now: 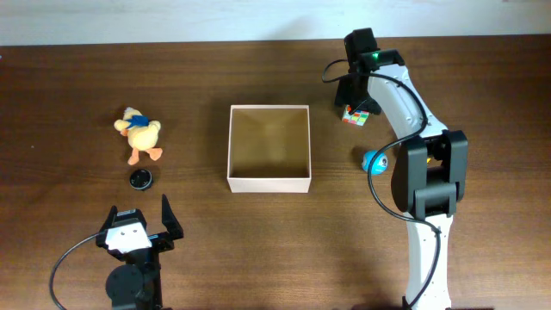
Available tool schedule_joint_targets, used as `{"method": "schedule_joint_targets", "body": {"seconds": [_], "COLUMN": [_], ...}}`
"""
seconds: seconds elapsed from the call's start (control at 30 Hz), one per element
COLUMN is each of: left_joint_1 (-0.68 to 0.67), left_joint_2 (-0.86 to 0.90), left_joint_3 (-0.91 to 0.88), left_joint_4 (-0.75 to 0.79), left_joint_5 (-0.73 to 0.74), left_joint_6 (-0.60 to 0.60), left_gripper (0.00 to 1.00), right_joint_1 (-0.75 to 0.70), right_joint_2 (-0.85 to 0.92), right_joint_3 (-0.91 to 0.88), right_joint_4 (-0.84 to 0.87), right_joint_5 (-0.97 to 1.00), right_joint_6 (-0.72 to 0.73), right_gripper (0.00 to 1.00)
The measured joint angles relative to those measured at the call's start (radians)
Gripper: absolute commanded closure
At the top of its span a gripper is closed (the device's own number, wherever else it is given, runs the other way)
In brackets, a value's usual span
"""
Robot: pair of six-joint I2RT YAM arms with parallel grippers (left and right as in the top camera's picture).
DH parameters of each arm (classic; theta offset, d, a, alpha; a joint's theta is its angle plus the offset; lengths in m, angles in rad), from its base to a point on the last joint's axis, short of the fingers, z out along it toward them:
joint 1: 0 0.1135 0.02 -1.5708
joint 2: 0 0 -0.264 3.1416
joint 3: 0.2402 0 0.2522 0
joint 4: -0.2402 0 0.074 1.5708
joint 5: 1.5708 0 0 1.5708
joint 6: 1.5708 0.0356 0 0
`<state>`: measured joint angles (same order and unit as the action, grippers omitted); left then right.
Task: Pack container
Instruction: 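Lower the right gripper onto the Rubik's cube and grasp it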
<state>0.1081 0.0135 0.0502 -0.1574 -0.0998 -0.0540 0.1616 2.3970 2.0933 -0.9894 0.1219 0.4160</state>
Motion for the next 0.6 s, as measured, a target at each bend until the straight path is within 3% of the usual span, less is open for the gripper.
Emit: {"method": "schedule_joint_targets", "body": {"seconds": [0.33,0.6], "left_joint_1": [0.000,0.000], "left_joint_2": [0.000,0.000], "left_joint_3": [0.000,0.000], "left_joint_4": [0.000,0.000], "left_joint_5": [0.000,0.000], "left_joint_6": [0.000,0.000], "left_gripper": [0.01,0.01], "right_joint_1": [0.000,-0.008], "right_joint_2": [0.000,0.000], "right_joint_3": [-0.022,-0.022], "right_joint_4": [0.011,0.011], "right_joint_5": [-0.019,-0.031], "right_joint_6": [-0.137,-0.171], "right_gripper": [0.38,0.56]}}
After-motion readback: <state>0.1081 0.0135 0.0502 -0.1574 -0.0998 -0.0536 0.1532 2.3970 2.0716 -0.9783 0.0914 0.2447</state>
